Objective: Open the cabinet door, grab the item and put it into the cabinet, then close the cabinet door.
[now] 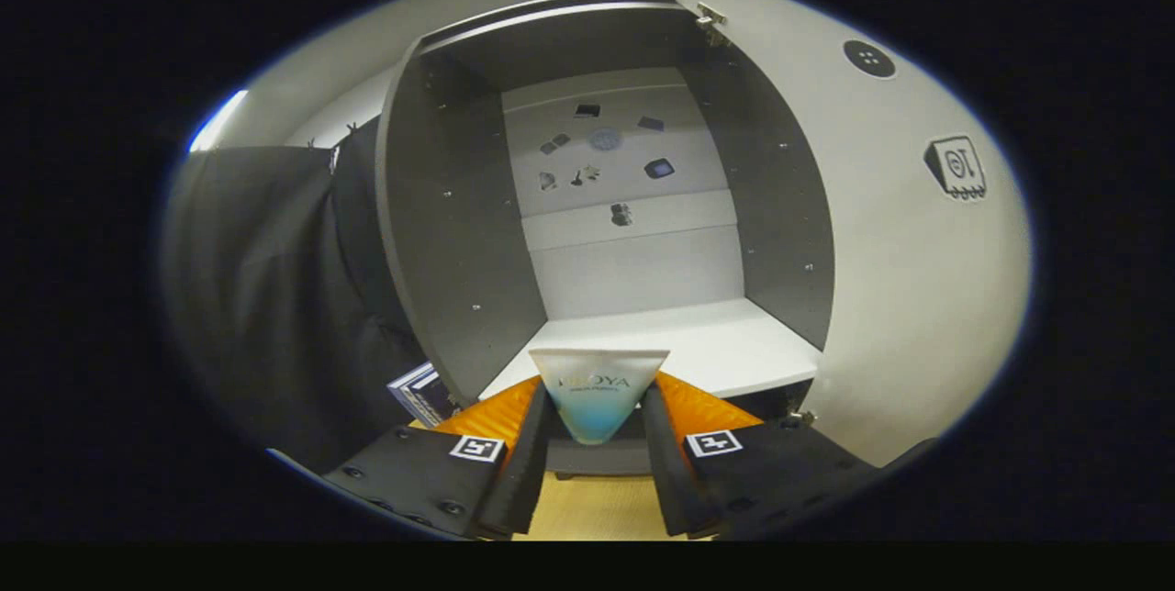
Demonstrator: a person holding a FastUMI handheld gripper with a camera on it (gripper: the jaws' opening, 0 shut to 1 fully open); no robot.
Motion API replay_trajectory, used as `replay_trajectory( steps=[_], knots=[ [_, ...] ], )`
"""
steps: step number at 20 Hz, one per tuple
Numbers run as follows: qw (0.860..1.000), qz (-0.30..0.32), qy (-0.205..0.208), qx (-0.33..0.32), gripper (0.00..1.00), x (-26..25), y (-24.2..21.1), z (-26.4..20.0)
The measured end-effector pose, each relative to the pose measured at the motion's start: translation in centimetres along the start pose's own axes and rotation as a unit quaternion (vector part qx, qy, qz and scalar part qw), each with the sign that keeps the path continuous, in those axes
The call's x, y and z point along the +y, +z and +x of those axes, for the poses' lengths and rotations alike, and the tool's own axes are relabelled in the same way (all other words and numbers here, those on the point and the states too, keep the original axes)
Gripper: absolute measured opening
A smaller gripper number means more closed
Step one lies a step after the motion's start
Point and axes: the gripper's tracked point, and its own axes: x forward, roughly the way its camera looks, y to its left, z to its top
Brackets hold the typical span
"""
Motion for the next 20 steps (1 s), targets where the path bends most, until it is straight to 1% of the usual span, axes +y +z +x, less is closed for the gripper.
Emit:
replay_trajectory(
  steps=[3,7,9,13,15,17,20],
  knots=[
    [0.999,-0.045,-0.020,0.014,0.58,-1.5,1.7,4.1],
    [0.995,-0.083,-0.022,0.048,0.59,-2.5,2.5,8.2],
    [0.992,-0.103,-0.023,0.070,0.58,-2.9,2.2,9.9],
    [0.988,-0.127,0.003,0.093,0.59,-1.8,1.5,11.9],
    [0.984,-0.141,0.008,0.108,0.58,-1.6,0.8,12.3],
    [0.984,-0.137,0.022,0.114,0.59,-1.1,0.2,13.0],
    [0.985,-0.130,0.027,0.109,0.59,-1.0,0.0,13.8]
  ],
)
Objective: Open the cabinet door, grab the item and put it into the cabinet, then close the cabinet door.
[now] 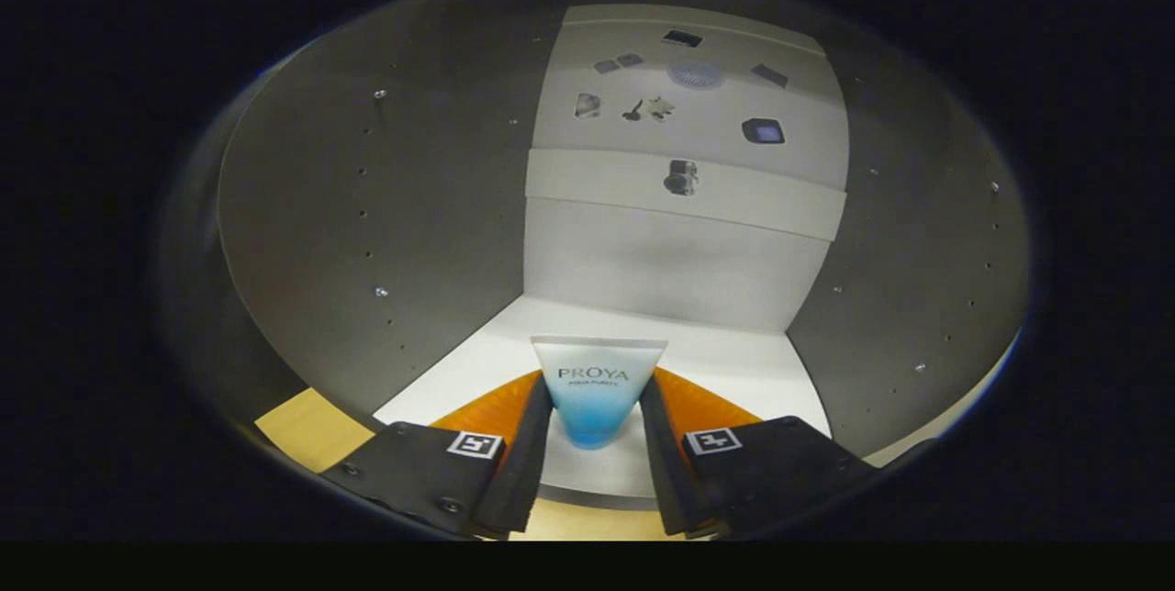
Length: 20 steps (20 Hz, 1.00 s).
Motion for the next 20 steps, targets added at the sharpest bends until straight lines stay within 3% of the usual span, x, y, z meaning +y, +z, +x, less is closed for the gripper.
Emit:
replay_trajectory(
  steps=[5,7,10,15,20],
  knots=[
    [1.000,0.002,0.003,-0.009,0.64,0.4,-0.2,0.6],
    [1.000,0.008,0.006,-0.002,0.71,0.6,-0.8,0.7],
    [1.000,0.026,0.009,-0.005,0.97,1.0,-0.8,0.3],
    [0.998,0.037,0.000,-0.047,0.98,1.9,0.6,-3.6],
    [0.994,0.037,-0.011,-0.101,0.98,4.6,1.4,-10.9]
  ],
)
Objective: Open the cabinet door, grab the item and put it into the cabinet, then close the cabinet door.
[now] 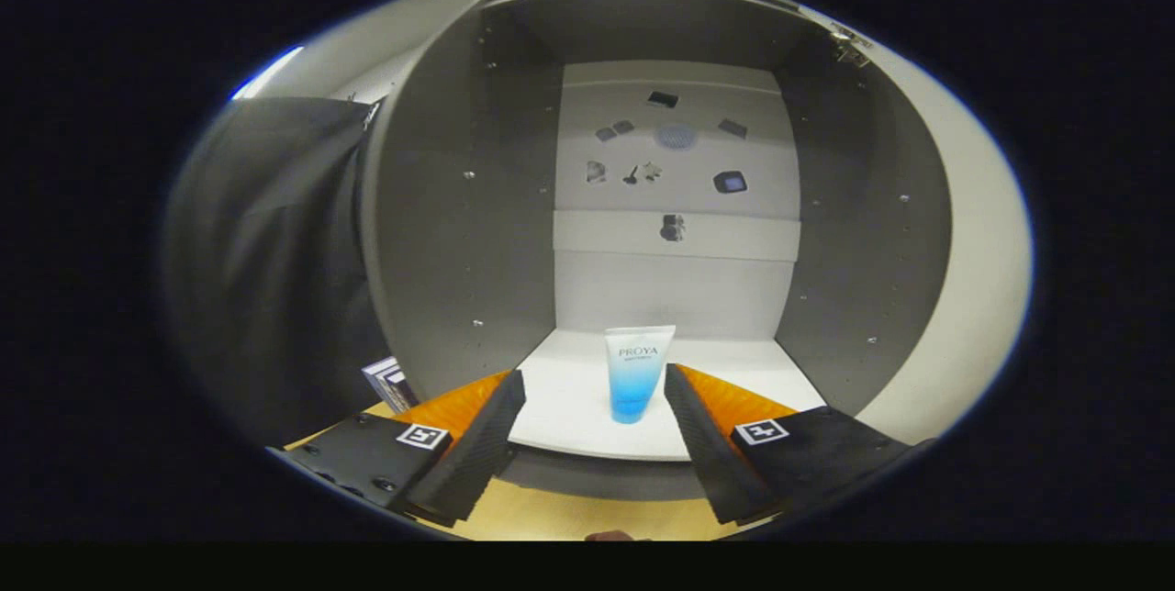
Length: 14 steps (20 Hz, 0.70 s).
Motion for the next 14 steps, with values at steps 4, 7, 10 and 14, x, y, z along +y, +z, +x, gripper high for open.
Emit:
replay_trajectory(
  steps=[4,7,10,14],
  knots=[
    [0.999,-0.010,-0.036,-0.030,0.98,1.6,0.2,-6.7],
    [0.997,-0.008,-0.052,-0.049,0.98,2.2,-0.4,-11.5],
    [0.996,0.000,-0.064,-0.069,0.98,2.0,-1.1,-16.2],
    [0.995,0.016,-0.072,-0.070,0.98,-0.1,-3.4,-22.0]
  ],
)
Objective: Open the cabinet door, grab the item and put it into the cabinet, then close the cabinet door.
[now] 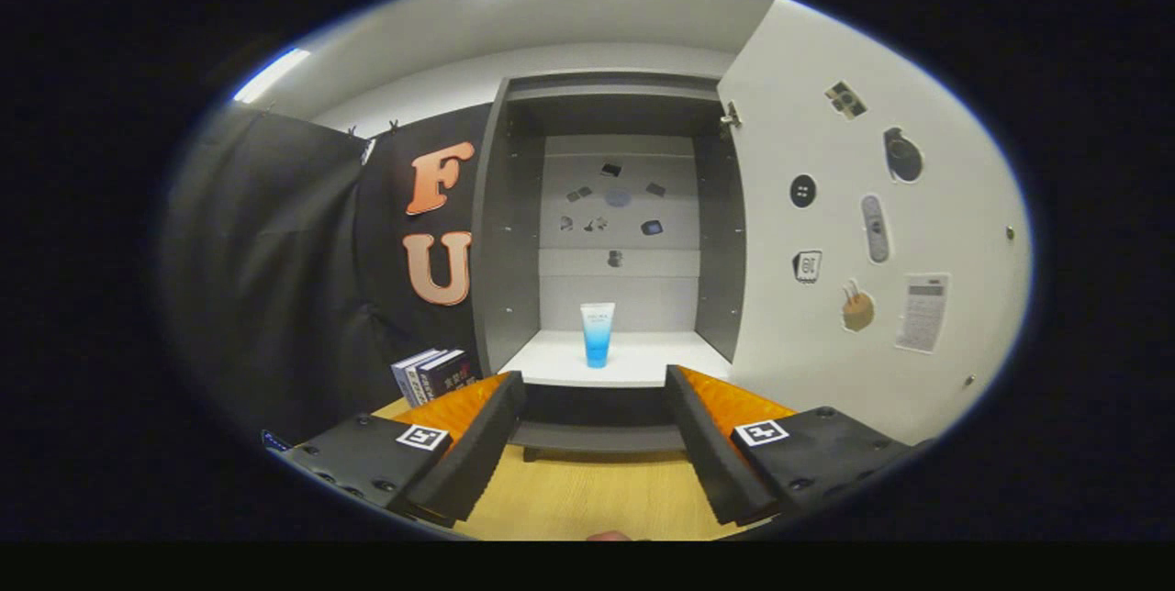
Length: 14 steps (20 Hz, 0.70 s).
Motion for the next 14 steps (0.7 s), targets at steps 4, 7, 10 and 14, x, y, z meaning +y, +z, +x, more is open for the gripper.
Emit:
replay_trajectory(
  steps=[4,7,10,14],
  knots=[
    [1.000,0.004,0.005,-0.009,0.98,-4.4,-0.6,-5.4],
    [1.000,-0.003,0.022,-0.022,0.98,-7.4,-0.9,-10.0],
    [0.999,-0.009,0.043,-0.025,0.98,-9.7,-1.8,-14.4],
    [0.999,-0.001,0.026,-0.022,0.98,-14.9,-2.6,-18.5]
  ],
)
